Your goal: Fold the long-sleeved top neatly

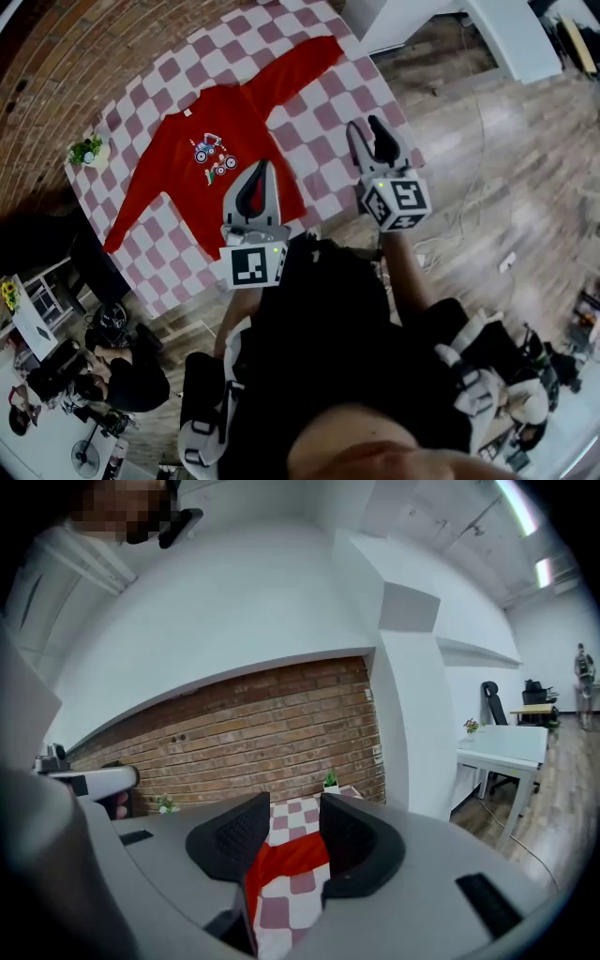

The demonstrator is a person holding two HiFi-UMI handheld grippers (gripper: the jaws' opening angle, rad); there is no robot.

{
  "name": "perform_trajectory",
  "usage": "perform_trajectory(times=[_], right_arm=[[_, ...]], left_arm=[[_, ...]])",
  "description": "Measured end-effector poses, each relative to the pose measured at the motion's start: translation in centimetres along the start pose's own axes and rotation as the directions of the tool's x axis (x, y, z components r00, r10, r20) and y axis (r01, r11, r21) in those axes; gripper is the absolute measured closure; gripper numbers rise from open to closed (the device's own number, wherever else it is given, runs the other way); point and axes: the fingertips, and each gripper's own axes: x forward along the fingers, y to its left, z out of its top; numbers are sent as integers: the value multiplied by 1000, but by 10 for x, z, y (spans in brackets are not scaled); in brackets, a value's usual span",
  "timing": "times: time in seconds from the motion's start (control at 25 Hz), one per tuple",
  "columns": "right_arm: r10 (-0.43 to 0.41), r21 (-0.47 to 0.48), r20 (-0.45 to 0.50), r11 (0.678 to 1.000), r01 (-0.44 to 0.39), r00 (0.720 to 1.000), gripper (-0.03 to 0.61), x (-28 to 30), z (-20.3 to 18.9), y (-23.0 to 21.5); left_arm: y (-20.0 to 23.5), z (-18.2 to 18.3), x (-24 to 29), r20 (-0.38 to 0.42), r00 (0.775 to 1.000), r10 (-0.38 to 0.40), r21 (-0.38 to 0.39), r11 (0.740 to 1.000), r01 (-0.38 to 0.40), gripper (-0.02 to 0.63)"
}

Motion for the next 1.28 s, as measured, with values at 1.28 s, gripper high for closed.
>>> perform_trajectory(times=[1.28], right_arm=[[-153,137,-405,965,226,901,428,314,-154,-194]], left_arm=[[60,-108,200,-152,984,-89,-70,994,79,609]])
